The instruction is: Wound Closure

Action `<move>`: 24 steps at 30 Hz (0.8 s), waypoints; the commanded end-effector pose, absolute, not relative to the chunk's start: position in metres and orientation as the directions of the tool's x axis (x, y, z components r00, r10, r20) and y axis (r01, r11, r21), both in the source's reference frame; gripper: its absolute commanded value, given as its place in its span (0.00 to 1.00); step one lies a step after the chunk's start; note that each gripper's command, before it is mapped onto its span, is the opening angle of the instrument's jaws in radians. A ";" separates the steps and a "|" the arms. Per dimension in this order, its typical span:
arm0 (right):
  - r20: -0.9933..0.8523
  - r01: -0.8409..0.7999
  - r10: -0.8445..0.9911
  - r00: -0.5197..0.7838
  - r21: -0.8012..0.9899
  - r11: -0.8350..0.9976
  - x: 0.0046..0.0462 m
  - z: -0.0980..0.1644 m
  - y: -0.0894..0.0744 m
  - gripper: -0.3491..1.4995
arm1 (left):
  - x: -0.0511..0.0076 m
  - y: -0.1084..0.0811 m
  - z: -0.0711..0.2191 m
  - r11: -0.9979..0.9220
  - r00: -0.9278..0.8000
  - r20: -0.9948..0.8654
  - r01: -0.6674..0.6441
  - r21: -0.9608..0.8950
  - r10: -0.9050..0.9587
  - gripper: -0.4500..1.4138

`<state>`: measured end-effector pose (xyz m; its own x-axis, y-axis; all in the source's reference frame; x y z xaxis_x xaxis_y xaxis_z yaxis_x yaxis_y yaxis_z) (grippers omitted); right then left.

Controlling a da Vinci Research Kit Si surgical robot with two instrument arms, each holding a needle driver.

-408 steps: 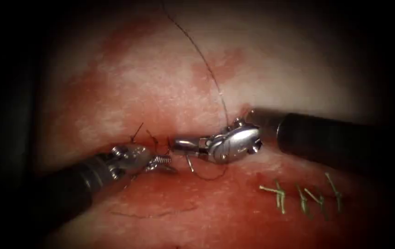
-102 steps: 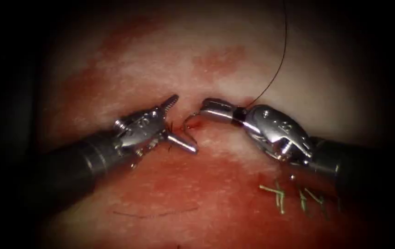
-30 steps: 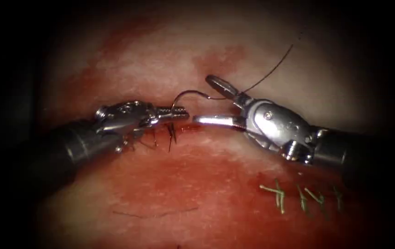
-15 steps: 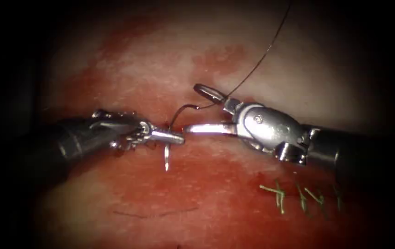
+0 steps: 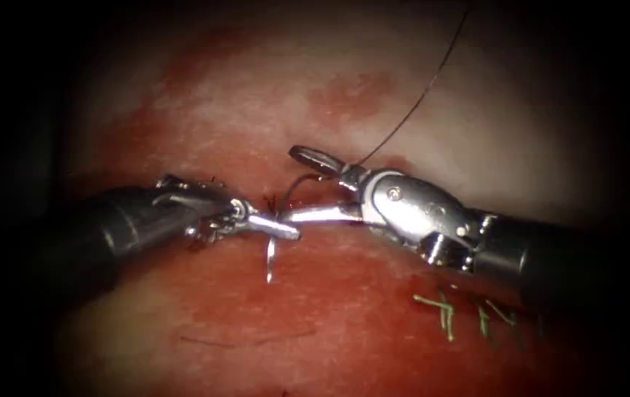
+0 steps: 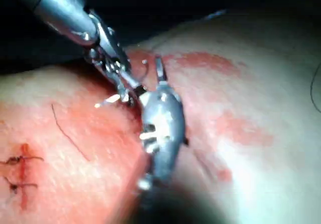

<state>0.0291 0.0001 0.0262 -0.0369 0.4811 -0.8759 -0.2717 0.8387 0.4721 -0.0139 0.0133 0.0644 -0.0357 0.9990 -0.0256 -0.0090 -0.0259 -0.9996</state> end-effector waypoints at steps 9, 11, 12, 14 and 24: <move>-0.850 -0.263 0.526 -0.039 0.516 0.815 0.0298 0.027 0.000 0.51 | -0.0144 0.013 0.064 -0.045 -0.053 -0.045 -0.002 -0.999 0.998 0.00; -0.850 -0.263 0.526 -0.042 0.517 0.815 0.0298 0.027 0.000 0.45 | -0.0145 0.013 0.064 -0.046 -0.057 -0.046 -0.002 -0.999 0.997 0.00; -0.850 -0.263 0.525 -0.044 0.517 0.815 0.0297 0.027 0.000 0.43 | -0.0145 0.013 0.064 -0.046 -0.058 -0.046 -0.001 -0.999 0.997 0.00; -0.850 -0.263 0.525 -0.047 0.517 0.814 0.0296 0.027 0.000 0.39 | -0.0146 0.013 0.064 -0.047 -0.062 -0.047 0.000 -0.999 0.997 0.00; -0.853 -0.264 0.515 -0.082 0.517 0.814 0.0295 0.026 0.001 0.00 | -0.0148 0.013 0.064 -0.048 -0.069 -0.049 0.007 -0.999 0.996 0.00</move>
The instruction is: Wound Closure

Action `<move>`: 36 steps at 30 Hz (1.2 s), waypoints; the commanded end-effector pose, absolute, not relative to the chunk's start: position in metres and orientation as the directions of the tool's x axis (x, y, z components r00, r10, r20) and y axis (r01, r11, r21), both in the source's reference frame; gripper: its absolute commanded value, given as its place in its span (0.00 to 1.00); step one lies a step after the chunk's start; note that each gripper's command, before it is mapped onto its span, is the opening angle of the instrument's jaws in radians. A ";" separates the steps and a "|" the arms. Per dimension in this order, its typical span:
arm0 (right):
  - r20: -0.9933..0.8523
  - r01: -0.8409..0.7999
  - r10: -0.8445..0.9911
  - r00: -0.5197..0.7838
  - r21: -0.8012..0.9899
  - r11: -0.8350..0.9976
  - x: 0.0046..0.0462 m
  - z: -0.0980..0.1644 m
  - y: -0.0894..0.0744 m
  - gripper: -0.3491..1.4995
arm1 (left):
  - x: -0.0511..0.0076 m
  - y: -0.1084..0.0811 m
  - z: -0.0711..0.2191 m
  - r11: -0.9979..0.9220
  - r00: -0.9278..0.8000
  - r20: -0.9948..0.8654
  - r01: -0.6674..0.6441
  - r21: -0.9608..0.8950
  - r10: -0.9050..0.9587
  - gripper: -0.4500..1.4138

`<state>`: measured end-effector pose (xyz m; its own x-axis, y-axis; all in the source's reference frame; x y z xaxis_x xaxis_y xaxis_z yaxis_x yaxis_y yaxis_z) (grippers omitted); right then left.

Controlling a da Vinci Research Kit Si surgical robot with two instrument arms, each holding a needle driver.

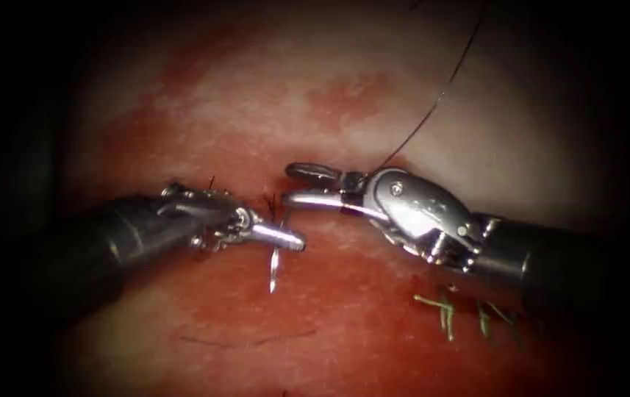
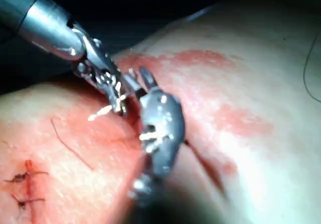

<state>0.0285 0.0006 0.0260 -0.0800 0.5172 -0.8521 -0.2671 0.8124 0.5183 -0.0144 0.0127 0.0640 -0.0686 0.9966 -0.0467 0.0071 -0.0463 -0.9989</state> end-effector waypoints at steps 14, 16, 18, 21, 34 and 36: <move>-0.856 -0.268 0.510 -0.083 0.512 0.816 0.0288 0.027 0.001 0.00 | -0.0169 0.013 0.065 -0.354 -0.028 -0.353 -0.125 -0.927 0.935 0.95; -0.865 -0.282 0.496 -0.077 0.496 0.821 0.0285 0.027 0.001 0.00 | -0.0171 0.013 0.065 -0.410 -0.036 -0.409 -0.132 -0.902 0.912 0.98; -0.866 -0.295 0.497 -0.059 0.491 0.820 0.0281 0.027 0.001 0.00 | -0.0172 0.012 0.065 -0.452 -0.041 -0.451 -0.147 -0.880 0.892 0.99; -0.860 -0.342 0.510 0.041 0.467 0.815 0.0274 0.027 0.001 0.00 | -0.0168 0.012 0.065 -0.561 -0.077 -0.558 -0.211 -0.800 0.826 0.99; -0.953 -0.317 0.271 0.137 0.217 0.923 0.0271 0.031 0.006 0.00 | -0.0166 0.013 0.066 -0.673 -0.158 -0.662 -0.314 -0.670 0.733 0.32; -0.964 -0.303 0.232 0.132 0.184 0.935 0.0272 0.032 0.006 0.00 | -0.0166 0.012 0.066 -0.677 -0.176 -0.659 -0.308 -0.669 0.731 0.28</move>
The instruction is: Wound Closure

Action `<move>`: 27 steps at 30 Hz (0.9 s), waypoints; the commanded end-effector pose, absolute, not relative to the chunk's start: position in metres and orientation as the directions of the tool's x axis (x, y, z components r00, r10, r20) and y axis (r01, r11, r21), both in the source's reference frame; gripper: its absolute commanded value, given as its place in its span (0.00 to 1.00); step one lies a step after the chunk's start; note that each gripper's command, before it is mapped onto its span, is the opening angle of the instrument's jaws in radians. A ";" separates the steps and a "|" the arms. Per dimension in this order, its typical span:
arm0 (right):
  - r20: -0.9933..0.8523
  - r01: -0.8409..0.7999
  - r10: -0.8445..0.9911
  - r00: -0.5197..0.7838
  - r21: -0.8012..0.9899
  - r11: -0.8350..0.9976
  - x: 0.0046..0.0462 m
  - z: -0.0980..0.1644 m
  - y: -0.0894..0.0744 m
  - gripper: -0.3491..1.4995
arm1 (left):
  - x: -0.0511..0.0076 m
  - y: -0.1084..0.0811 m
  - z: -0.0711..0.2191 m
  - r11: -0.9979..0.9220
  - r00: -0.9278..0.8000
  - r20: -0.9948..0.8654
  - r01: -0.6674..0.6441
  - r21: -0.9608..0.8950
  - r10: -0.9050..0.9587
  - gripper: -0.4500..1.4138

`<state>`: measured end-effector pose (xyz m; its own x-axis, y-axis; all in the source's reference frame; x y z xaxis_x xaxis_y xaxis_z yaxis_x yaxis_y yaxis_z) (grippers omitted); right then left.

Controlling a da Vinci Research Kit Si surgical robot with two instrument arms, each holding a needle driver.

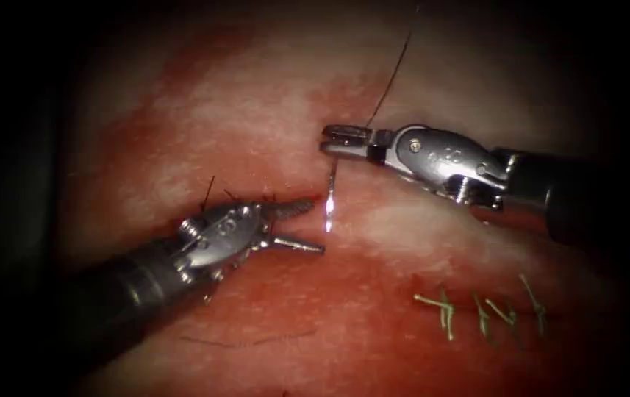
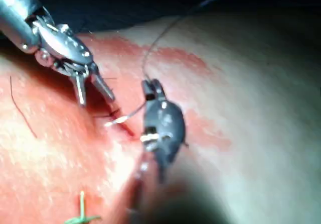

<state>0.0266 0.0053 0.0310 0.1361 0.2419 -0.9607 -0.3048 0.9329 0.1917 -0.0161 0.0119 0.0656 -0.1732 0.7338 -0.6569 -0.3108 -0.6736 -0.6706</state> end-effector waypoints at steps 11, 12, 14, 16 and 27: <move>-0.990 -0.230 -0.106 0.090 -0.125 0.965 0.0285 0.033 0.005 0.00 | -0.0173 0.010 0.071 -0.692 -0.357 -0.594 -0.348 -0.632 0.721 0.30; -0.990 -0.227 -0.114 0.087 -0.131 0.965 0.0286 0.033 0.005 0.00 | -0.0174 0.010 0.072 -0.689 -0.357 -0.590 -0.352 -0.633 0.724 0.31; -0.989 -0.224 -0.123 0.085 -0.139 0.965 0.0288 0.033 0.005 0.00 | -0.0175 0.010 0.073 -0.688 -0.358 -0.588 -0.356 -0.632 0.725 0.32; -0.987 -0.219 -0.136 0.087 -0.152 0.964 0.0289 0.033 0.004 0.00 | -0.0175 0.010 0.074 -0.682 -0.359 -0.580 -0.361 -0.636 0.731 0.32; -0.978 -0.227 -0.207 0.039 -0.210 0.951 0.0301 0.034 0.003 0.00 | -0.0168 0.011 0.077 -0.649 -0.369 -0.534 -0.413 -0.639 0.761 0.34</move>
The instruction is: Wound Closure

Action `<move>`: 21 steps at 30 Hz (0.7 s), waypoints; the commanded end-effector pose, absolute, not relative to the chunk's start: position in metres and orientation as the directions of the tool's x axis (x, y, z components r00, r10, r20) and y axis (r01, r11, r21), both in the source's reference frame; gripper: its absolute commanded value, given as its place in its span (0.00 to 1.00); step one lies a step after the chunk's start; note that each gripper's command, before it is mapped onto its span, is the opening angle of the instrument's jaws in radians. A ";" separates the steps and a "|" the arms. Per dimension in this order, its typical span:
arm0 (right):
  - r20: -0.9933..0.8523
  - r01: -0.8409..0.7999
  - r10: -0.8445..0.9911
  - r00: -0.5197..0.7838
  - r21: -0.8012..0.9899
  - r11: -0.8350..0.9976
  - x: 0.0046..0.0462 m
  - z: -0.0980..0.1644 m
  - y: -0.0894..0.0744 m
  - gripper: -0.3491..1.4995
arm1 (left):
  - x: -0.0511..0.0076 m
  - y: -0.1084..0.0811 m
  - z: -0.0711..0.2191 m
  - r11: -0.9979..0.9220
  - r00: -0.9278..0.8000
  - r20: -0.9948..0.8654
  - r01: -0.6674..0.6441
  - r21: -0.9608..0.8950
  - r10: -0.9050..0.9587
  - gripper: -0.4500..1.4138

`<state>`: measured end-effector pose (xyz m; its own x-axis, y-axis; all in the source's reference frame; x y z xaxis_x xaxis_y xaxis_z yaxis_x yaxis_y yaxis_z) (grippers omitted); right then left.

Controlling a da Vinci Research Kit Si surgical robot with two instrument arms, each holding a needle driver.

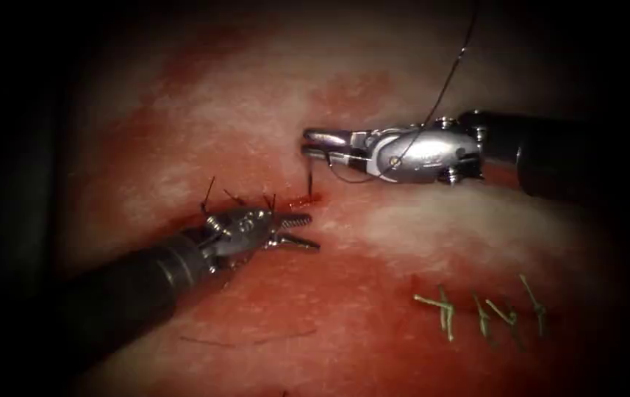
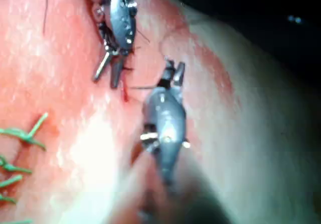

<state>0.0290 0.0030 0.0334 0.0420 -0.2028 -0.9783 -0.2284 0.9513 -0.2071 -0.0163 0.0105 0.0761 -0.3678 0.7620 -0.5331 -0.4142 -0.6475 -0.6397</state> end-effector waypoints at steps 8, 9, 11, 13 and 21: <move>-0.971 -0.227 -0.236 0.036 -0.238 0.945 0.0311 0.034 0.003 0.00 | -0.0170 0.008 0.079 -0.618 -0.449 -0.438 -0.428 -0.659 0.779 0.35; -0.970 -0.227 -0.241 0.038 -0.243 0.943 0.0312 0.034 0.003 0.00 | -0.0171 0.008 0.079 -0.616 -0.461 -0.427 -0.427 -0.661 0.778 0.35; -0.965 -0.227 -0.258 0.043 -0.261 0.938 0.0313 0.034 0.003 0.00 | -0.0173 0.007 0.080 -0.609 -0.484 -0.400 -0.423 -0.671 0.778 0.36; -0.957 -0.225 -0.286 0.049 -0.289 0.930 0.0313 0.034 0.004 0.00 | -0.0175 0.006 0.080 -0.608 -0.506 -0.383 -0.416 -0.676 0.773 0.36; -0.933 -0.222 -0.355 0.059 -0.359 0.906 0.0314 0.035 0.003 0.00 | -0.0175 0.006 0.080 -0.600 -0.534 -0.353 -0.411 -0.686 0.768 0.40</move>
